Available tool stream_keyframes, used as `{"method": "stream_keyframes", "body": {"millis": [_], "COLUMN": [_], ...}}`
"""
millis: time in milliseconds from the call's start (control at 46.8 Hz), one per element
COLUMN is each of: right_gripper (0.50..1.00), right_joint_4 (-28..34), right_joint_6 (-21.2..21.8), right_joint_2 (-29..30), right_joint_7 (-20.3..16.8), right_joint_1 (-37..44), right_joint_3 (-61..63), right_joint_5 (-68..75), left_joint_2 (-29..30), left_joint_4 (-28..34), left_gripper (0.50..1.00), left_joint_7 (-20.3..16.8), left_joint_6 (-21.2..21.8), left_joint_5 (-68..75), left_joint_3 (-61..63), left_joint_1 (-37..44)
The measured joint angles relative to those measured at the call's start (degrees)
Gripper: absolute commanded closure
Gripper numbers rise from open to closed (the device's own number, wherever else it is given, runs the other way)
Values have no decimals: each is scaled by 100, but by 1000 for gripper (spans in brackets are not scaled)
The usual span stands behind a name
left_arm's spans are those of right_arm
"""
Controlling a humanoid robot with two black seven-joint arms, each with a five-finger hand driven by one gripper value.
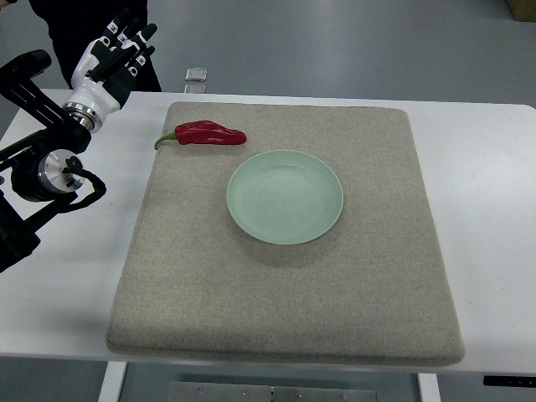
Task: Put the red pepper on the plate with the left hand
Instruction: 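Raise the left hand and open its fingers above the table edge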
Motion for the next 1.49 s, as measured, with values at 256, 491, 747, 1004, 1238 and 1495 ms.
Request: {"method": "stream_keyframes", "body": {"millis": [256,491,747,1004,1238,1495], "right_gripper": [568,568,568,568,568,568], "right_joint_4": [0,0,0,0,0,0], "right_joint_6": [0,0,0,0,0,0], "right_joint_2": [0,0,0,0,0,0], "right_joint_7": [0,0,0,0,0,0], "right_joint_1": [-4,-1,-3,-5,-1,0], "right_joint_3": [0,0,0,0,0,0], "right_joint_5": [0,0,0,0,0,0], "left_joint_2": [-12,-15,-30,-38,-31,-29], "left_joint_4": [0,44,214,500,509,555], "left_gripper": [508,508,508,506,508,508], "left_joint_7": [-15,-25,-25,-19,-16,-16], "left_joint_6": [42,-16,-20,-285,-300,-300], "left_joint_5": [25,17,21,35,43,256], "left_joint_3": [-17,-6,14,66,67,76], "left_joint_1": [-27,-60,-72,-109,-150,-238]}}
